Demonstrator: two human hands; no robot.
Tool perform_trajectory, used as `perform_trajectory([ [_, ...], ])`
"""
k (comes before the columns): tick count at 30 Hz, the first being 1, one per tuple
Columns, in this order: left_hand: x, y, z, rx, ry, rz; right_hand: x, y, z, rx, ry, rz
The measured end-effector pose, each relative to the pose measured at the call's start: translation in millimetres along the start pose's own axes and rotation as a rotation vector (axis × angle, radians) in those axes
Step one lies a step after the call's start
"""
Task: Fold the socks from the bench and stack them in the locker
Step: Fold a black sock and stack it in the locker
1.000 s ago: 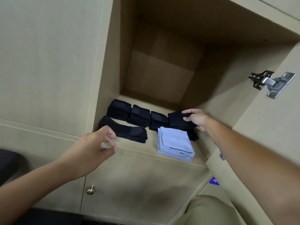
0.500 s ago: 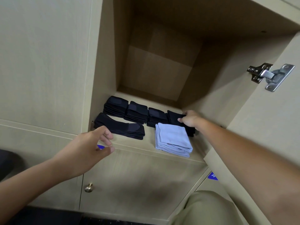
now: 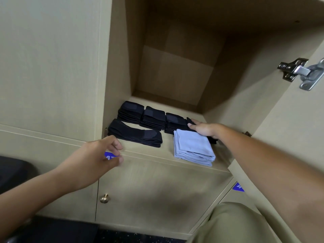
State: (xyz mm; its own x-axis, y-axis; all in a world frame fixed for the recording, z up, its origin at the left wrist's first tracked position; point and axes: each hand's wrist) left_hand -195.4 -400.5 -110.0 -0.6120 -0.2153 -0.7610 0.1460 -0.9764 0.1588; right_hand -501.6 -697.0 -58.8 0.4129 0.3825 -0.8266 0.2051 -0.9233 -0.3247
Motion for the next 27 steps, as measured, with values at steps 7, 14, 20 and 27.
perform_trajectory([
  [7,-12.9,-7.9,-3.7,0.01,0.027,0.015,2.0,-28.2,-17.8,-0.231,0.014,0.328],
  [14,-37.4,-12.9,-3.8,0.045,0.11,0.066,36.7,-81.4,-45.2,-0.485,-0.025,0.548],
  [20,-59.6,-21.1,-6.0,-0.003,0.148,0.119,85.5,-129.0,-79.2,-0.684,0.023,0.433],
  [27,-82.3,-40.4,-24.4,-0.064,0.233,0.125,139.6,-156.2,-108.3,-0.851,0.048,0.342],
])
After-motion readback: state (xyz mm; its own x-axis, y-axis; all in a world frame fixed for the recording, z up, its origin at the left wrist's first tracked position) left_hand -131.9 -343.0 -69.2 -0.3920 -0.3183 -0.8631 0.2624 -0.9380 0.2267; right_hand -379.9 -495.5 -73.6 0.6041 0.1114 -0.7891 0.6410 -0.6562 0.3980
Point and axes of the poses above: each hand's wrist, its own y-axis towards the middle knuckle, its own x-axis out of the palm, z = x × y, and after that the axes turned 8 degrees about y, right-handed
